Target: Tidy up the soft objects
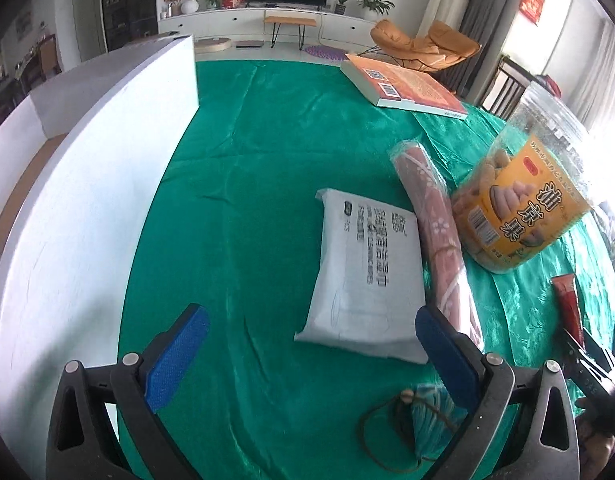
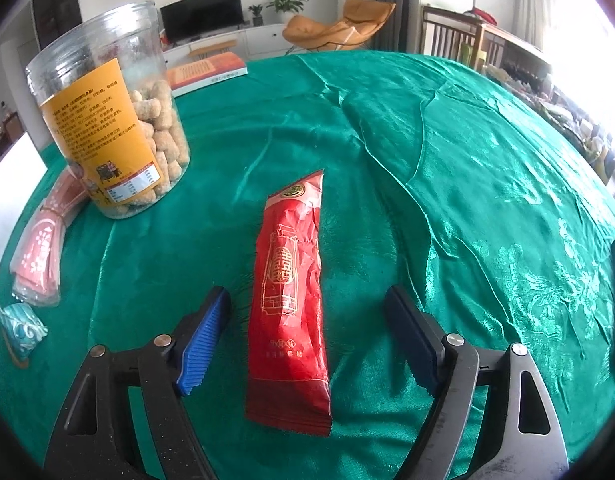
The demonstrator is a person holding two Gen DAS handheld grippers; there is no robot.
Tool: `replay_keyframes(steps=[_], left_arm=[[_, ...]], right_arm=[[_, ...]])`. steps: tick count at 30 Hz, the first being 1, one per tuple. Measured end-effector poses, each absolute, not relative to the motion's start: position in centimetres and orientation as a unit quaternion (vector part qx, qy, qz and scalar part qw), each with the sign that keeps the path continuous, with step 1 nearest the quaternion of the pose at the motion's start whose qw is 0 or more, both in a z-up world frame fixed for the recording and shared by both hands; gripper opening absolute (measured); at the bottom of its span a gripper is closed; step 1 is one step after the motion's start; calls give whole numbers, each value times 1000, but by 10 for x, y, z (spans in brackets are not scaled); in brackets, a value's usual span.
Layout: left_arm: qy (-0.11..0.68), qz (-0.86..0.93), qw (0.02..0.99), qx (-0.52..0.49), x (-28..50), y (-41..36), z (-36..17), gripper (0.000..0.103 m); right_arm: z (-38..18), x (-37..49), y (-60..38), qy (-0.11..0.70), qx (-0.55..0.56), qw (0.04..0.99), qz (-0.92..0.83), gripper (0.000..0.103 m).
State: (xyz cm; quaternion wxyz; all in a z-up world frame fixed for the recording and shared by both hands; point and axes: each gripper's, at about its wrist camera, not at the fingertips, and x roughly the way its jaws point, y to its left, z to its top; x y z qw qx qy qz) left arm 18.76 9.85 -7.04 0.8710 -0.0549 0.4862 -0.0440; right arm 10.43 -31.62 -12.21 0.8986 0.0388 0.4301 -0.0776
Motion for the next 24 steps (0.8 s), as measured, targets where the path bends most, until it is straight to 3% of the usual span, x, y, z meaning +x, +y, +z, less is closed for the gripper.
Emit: replay_keyframes(steps=[8,11,16,22,23,24], left_arm=[[523,-65,850,13,228,55,-96,102],[518,-53,853,33,232,51,-97,67],[498,-2,867,-29,220,91,-86,66],[503,5,863,-48,207,115,-86,66],[506,3,861,-50,207,115,-88,66],[508,1,860,-53,208,114,-88,66]], right_arm=[[-122,105,-316,430,41,899,-77,83],[-122,104,-316,429,42,899,-76,83],[-121,103,-318,425,52,901,-71,83],[-108,116,-350,437,172,882,-40,82],[-106,127,-351,451,169,876,-31,80],[-107,142,-346,486,141,863,-19,69]])
